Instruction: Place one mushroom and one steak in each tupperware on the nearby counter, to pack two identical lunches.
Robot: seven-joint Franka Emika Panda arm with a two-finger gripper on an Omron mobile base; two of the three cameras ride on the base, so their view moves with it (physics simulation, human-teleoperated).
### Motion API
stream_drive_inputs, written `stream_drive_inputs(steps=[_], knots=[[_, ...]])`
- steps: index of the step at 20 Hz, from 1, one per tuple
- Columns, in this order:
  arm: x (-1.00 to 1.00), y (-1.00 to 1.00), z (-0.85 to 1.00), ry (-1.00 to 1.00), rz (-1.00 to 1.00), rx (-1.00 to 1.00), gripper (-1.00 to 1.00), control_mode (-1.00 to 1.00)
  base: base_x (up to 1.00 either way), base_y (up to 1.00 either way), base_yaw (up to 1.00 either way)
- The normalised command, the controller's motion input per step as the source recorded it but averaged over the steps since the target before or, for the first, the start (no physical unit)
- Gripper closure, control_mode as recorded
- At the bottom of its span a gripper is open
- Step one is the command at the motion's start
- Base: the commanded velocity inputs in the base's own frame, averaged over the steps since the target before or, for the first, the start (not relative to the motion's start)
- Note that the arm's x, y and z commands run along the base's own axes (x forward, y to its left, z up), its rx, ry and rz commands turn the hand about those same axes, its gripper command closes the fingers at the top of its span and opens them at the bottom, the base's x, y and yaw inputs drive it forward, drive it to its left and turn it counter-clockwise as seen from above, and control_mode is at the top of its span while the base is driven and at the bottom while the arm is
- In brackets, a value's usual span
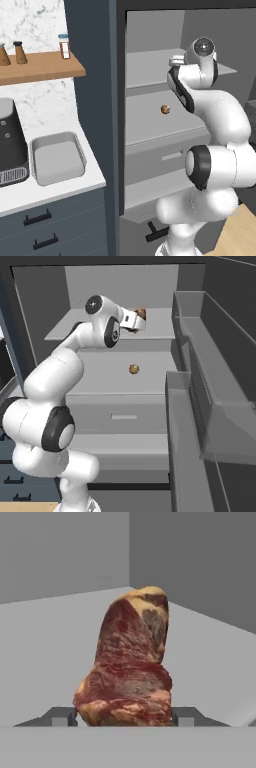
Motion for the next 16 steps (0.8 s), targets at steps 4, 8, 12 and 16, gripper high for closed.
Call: stream_drive_inputs(steps=[4,8,12,16], knots=[[-0.82,0.02,0.37,0.01,0.07,0.0,1.0,-1.0,0.0,0.0,0.0],[-0.82,0.16,0.53,0.12,0.1,-0.06,1.0,-1.0,0.0,0.0,0.0],[-0.76,0.1,0.5,0.25,0.09,-0.09,1.0,-1.0,0.0,0.0,0.0],[-0.94,0.15,0.0,0.24,0.01,-0.17,1.0,-1.0,0.0,0.0,0.0]])
